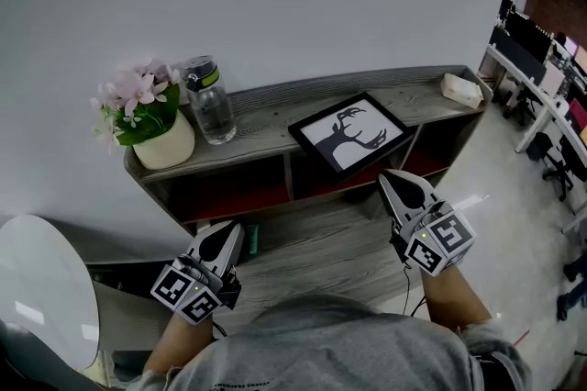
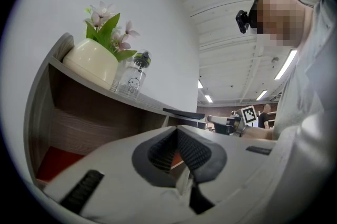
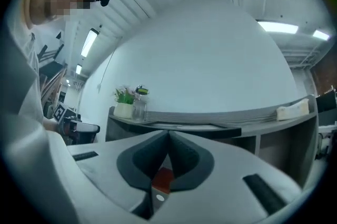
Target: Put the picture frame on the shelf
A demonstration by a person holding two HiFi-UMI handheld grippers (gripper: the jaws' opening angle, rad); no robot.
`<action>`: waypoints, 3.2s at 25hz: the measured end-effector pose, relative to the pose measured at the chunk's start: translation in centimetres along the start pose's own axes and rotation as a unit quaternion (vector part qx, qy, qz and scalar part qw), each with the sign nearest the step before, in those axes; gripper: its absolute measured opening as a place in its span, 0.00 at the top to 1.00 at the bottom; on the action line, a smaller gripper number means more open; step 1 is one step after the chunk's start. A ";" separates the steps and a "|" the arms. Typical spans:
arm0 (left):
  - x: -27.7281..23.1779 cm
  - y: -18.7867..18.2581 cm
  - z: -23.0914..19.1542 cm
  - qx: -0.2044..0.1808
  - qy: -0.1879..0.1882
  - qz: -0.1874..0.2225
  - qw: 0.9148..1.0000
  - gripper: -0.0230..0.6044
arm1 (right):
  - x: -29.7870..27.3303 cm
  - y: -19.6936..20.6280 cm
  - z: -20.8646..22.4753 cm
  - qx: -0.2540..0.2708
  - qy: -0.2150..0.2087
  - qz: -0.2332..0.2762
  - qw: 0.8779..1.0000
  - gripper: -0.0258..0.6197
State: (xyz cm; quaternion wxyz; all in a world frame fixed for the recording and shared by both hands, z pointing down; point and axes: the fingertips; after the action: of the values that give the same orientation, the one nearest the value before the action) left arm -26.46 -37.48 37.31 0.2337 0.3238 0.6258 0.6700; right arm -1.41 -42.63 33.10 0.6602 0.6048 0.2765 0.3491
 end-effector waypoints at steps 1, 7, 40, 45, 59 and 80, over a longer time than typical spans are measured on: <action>0.1 0.0 0.1 0.000 0.000 0.000 1.000 0.92 | -0.3 0.0 0.2 -0.002 0.002 -0.001 1.000 0.97; 0.5 -0.1 0.1 -0.002 -0.004 -0.001 1.000 0.92 | -1.5 -0.2 0.1 0.006 0.000 -0.007 1.000 0.97; 1.8 0.0 -1.0 -0.001 -0.021 0.003 1.000 0.92 | -6.0 0.1 -1.3 0.022 -0.026 -0.018 0.999 0.97; 1.8 0.0 -1.2 -0.001 -0.023 0.003 1.000 0.92 | -6.5 0.1 -1.4 0.024 -0.029 -0.020 0.999 0.97; 1.6 -0.1 -1.7 0.000 -0.026 0.005 1.000 0.92 | -7.8 -0.2 -1.6 0.023 -0.037 -0.028 0.999 0.96; 0.8 2.4 -0.6 0.024 0.022 0.003 0.999 0.92 | -3.2 1.5 -2.4 0.011 -0.090 -0.041 0.995 0.96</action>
State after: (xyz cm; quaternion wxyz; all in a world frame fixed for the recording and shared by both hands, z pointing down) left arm -27.22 -37.64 39.82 0.2101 0.3165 0.6459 0.6621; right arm -5.42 -43.67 34.13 0.6898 0.6288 0.2444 0.2630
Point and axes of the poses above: the fingertips, and each gripper's own axes: x backward along the fingers, z to its right, y out of its underside, and after that the axes turned 10 degrees about -x, right-handed
